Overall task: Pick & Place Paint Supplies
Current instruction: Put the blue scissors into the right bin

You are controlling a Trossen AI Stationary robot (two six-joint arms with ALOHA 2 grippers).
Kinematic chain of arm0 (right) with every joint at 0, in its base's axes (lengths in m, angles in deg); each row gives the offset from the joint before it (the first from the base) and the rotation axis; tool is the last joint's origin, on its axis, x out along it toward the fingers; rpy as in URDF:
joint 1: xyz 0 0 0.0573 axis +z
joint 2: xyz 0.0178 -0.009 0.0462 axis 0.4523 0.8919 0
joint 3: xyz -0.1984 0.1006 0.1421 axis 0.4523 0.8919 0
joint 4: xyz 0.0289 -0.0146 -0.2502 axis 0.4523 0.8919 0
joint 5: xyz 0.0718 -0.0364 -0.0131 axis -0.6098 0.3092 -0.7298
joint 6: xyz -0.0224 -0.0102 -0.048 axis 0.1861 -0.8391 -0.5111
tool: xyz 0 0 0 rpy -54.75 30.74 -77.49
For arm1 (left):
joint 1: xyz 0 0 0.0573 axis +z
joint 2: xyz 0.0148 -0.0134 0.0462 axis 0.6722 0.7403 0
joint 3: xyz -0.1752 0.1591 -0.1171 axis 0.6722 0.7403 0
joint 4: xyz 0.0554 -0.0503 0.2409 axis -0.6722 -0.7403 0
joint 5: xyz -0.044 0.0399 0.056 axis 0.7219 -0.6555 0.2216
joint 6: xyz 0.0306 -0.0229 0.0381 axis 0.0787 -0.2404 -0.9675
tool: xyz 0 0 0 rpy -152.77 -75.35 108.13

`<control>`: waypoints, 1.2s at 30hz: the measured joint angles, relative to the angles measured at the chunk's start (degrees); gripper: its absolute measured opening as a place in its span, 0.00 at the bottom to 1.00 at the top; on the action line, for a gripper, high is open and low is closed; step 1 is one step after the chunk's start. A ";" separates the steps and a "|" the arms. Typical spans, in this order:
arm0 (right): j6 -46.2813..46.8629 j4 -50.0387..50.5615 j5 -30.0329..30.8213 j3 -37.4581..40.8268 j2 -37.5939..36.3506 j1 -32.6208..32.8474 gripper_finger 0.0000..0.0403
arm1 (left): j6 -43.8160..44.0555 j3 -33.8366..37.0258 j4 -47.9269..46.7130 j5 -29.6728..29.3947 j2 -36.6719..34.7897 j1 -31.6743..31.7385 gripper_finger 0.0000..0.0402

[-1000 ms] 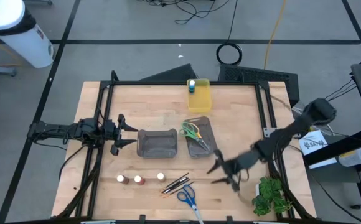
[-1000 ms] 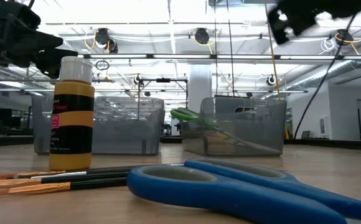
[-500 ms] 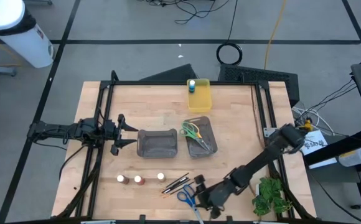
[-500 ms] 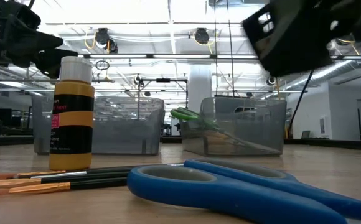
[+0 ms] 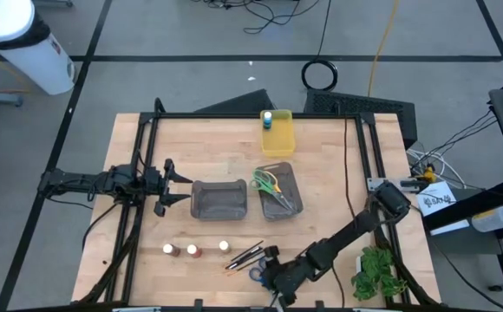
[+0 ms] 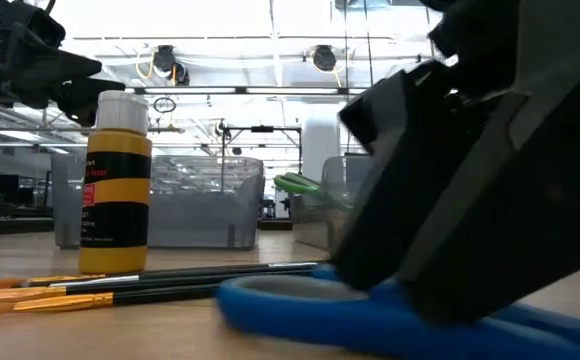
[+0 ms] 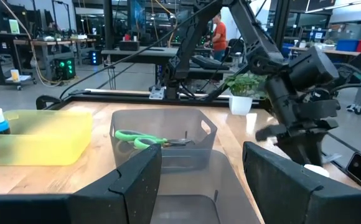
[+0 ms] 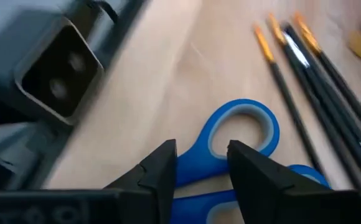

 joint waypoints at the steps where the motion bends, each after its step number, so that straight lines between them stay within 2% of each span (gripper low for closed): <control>1: 0.97 1.79 1.28 0.03 -0.68 0.35 0.32 | 0.00 0.00 0.04 -0.01 -0.02 -0.01 0.59; 7: 6.09 13.40 8.67 0.28 -5.56 2.34 0.30 | 0.00 0.00 -0.06 0.00 0.00 0.00 0.59; 12: 11.80 24.42 18.79 0.68 -9.76 4.25 0.28 | 0.00 0.00 0.04 -0.02 0.00 -0.01 0.59; 14: 15.49 25.74 22.62 0.65 -11.52 5.33 0.26 | 0.00 0.00 0.03 -0.02 0.00 -0.01 0.59; 16: 17.01 24.95 23.75 0.61 -12.94 6.24 0.24 | 0.01 0.00 0.05 -0.02 0.00 0.00 0.59; 20: 16.95 17.22 19.34 0.52 -13.18 8.27 0.22 | 0.01 0.00 0.03 0.00 0.00 0.00 0.59; 25: 15.26 5.66 14.66 1.81 -8.93 9.38 0.19 | 0.00 0.00 0.02 0.00 0.00 -0.01 0.59; 29: 15.05 5.30 13.57 2.11 -3.88 8.91 0.15 | 0.02 0.00 0.04 0.00 0.00 0.00 0.59; 36: 20.82 15.59 -1.63 1.80 -5.84 8.32 0.03 | 0.00 0.00 0.03 0.02 -0.02 -0.02 0.59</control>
